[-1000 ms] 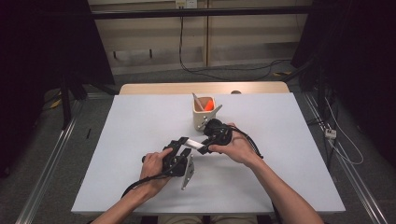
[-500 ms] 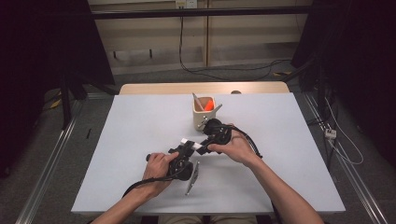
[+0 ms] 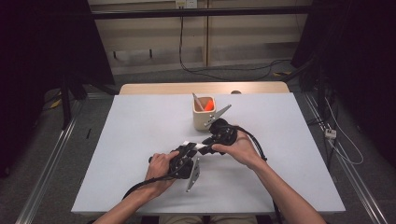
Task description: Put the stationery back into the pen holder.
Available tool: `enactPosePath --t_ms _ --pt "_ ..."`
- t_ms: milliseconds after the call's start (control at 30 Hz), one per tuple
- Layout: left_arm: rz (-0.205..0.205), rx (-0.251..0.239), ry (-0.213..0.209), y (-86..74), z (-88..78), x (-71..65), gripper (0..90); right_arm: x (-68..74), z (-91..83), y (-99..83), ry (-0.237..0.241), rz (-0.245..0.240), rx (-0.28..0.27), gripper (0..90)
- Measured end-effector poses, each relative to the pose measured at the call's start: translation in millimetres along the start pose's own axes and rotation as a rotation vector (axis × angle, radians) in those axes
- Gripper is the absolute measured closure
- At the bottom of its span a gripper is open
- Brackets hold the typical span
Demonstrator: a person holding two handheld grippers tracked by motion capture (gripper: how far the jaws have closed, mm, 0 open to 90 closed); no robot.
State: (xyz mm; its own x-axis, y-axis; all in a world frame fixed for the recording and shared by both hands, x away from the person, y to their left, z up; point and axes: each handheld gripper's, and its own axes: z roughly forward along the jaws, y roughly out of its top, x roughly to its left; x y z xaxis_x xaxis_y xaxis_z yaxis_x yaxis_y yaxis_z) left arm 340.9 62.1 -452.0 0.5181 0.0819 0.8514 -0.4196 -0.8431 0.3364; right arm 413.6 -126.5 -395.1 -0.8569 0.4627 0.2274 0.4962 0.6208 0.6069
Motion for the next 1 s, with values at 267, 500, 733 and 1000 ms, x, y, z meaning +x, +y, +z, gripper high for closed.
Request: enactPosePath --t_ms 267,500,733,1000 --pt "-0.290 -0.047 -0.067 -10.0 -4.8 15.6 70.7 2.5 -11.9 -17.6 -0.096 0.021 -0.118 27.8" --pt "-0.598 -0.109 -0.148 -23.0 -4.4 37.5 70.7 4.3 -28.1 -45.7 -0.273 0.047 -0.219 11.4" --pt "-0.800 -0.170 -0.179 -27.2 -2.6 60.8 70.6 7.0 -40.9 -72.5 -0.406 0.103 -0.292 9.3" --pt "-0.943 -0.189 -0.228 -36.3 7.4 73.1 70.6 6.6 -55.5 -97.0 -0.501 0.164 -0.350 9.2"
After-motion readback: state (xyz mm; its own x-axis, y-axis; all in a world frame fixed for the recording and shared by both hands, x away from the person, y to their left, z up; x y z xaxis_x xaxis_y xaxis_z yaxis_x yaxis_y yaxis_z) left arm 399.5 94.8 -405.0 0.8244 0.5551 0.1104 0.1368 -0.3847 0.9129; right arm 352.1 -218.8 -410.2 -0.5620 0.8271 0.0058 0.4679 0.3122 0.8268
